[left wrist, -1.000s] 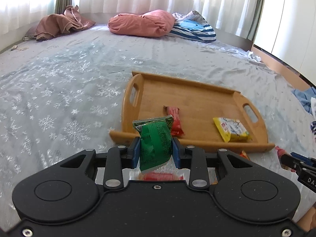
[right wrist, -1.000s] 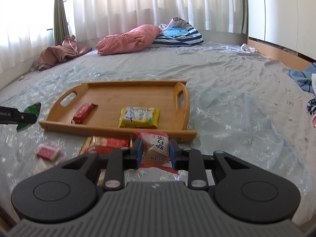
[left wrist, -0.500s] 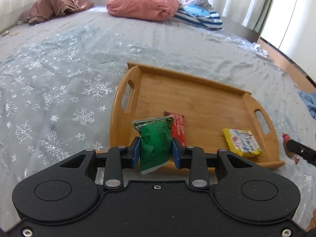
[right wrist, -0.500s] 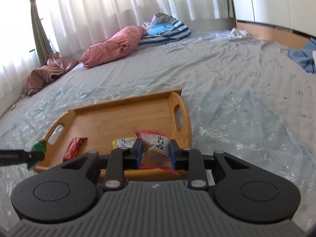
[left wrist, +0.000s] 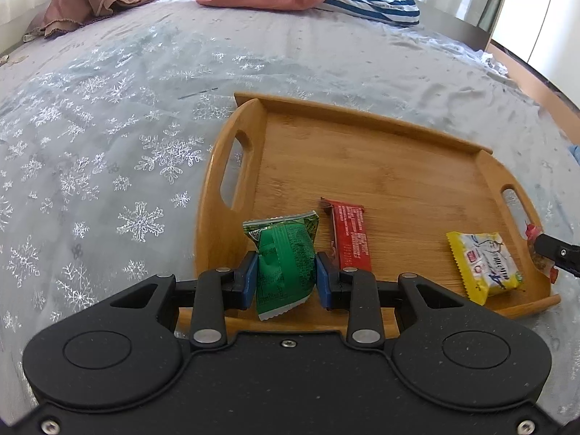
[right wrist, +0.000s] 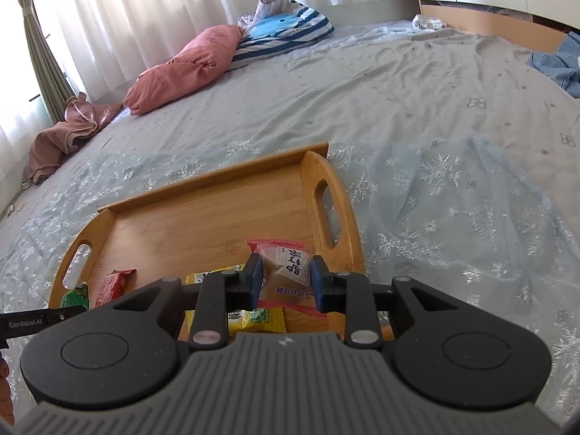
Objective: Organize snacks
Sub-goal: 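Carry the green packet and pastry pack onto the tray with both tools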
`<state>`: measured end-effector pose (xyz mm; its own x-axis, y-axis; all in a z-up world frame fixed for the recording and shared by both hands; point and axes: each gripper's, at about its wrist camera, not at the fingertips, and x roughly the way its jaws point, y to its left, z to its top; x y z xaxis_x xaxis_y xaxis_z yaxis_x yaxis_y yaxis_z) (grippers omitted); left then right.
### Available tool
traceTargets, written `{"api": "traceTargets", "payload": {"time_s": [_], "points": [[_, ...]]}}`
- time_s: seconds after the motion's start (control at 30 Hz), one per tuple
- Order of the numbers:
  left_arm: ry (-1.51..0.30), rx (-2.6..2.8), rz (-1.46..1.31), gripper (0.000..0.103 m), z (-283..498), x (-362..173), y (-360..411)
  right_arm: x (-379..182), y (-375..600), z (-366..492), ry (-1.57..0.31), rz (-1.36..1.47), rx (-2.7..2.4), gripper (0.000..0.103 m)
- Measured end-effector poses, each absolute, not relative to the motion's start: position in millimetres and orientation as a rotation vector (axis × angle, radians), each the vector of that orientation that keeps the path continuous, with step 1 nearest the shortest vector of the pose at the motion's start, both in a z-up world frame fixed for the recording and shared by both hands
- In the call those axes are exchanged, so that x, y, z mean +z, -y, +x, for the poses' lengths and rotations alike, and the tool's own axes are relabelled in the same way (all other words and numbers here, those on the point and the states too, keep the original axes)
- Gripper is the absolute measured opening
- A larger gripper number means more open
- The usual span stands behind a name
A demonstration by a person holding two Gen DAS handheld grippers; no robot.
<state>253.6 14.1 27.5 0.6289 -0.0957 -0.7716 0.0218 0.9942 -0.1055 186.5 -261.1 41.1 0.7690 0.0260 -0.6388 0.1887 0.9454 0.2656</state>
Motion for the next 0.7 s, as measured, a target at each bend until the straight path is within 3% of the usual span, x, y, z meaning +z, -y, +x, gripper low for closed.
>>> {"api": "traceTargets", "payload": {"time_s": [0.7], "points": [[-0.855, -0.104, -0.041, 0.031, 257, 19, -3, 16, 254, 187, -0.655, 0.318, -0.161, 0.033]]}}
